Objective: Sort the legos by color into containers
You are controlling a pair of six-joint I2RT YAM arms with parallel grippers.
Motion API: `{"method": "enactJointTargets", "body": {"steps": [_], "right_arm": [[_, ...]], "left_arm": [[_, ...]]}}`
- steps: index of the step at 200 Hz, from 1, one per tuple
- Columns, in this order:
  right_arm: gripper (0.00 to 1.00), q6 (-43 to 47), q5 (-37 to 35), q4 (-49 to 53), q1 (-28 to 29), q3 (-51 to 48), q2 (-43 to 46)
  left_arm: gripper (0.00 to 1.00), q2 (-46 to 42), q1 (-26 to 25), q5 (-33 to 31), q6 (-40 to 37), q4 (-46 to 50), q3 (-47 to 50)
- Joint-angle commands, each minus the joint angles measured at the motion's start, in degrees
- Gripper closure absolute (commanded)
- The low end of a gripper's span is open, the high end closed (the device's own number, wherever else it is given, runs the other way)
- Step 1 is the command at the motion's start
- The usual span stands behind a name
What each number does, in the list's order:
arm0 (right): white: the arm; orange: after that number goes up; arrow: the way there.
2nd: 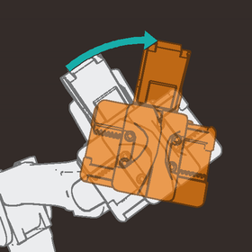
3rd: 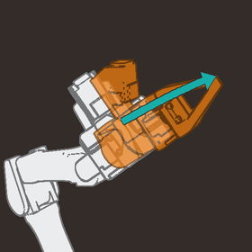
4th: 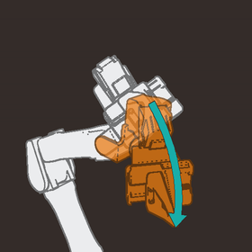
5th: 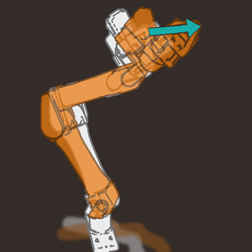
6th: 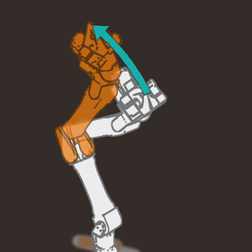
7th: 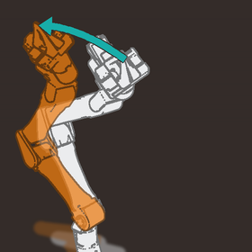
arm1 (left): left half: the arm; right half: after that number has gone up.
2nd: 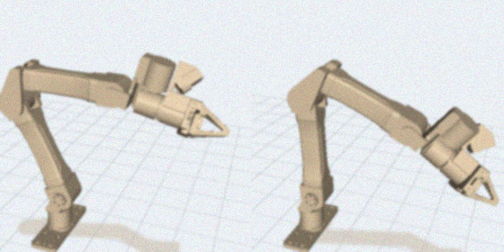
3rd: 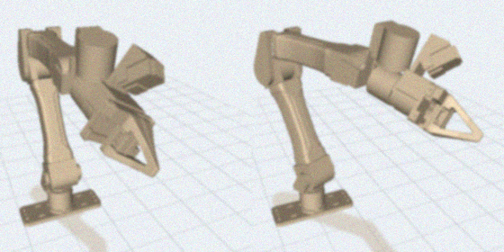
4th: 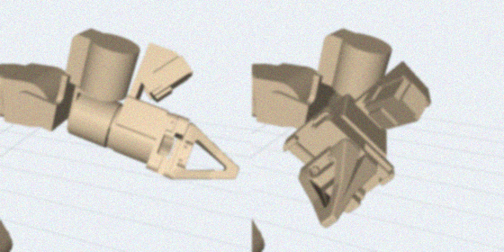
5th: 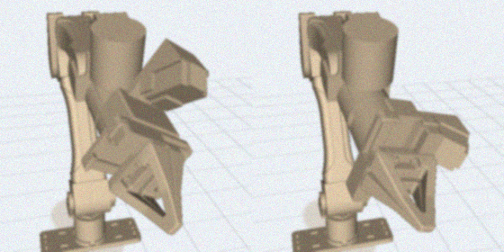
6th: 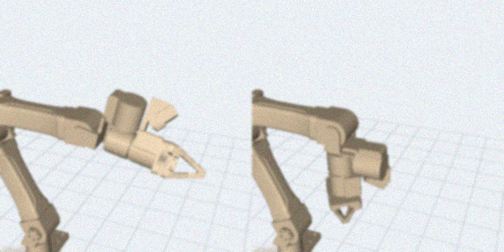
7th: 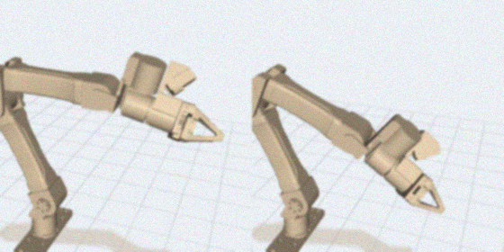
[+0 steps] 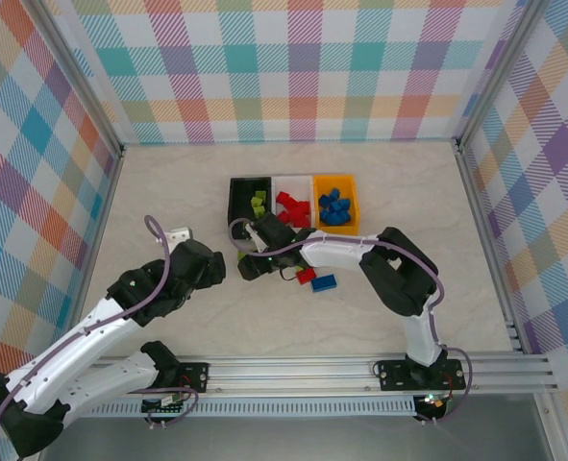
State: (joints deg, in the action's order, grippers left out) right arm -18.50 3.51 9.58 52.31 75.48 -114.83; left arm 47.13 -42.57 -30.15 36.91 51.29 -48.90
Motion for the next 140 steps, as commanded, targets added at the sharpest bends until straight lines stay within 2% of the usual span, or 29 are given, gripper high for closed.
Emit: {"method": "enactJointTargets", "body": {"steps": [1, 58, 92, 129, 140], "right_arm": [[0.26, 0.8, -5.6, -4.6, -0.1, 0.4, -0.1], [0.25, -2.2, -9.6, -5.3, 0.0, 4.8, -7.5], [0.27, -0.8, -4.1, -9.1, 1.3, 5.2, -8.7], [0.30, 2.6, 6.5, -7.3, 4.3, 2.9, -5.8], [0.30, 3.0, 6.2, -6.9, 5.1, 0.9, -3.7]], "left_arm": [[0.00, -0.9, 0.1, -0.8, 0.7, 2.2, -1.1], [0.00, -1.9, 0.1, -0.6, 0.3, 2.2, -2.1], [0.00, -2.0, 0.2, -0.3, 0.2, 2.8, -1.8], [0.00, -3.5, 0.2, -0.2, 0.3, 2.9, -1.7], [0.00, -4.2, 0.1, 0.1, 0.2, 2.9, -2.2]]}}
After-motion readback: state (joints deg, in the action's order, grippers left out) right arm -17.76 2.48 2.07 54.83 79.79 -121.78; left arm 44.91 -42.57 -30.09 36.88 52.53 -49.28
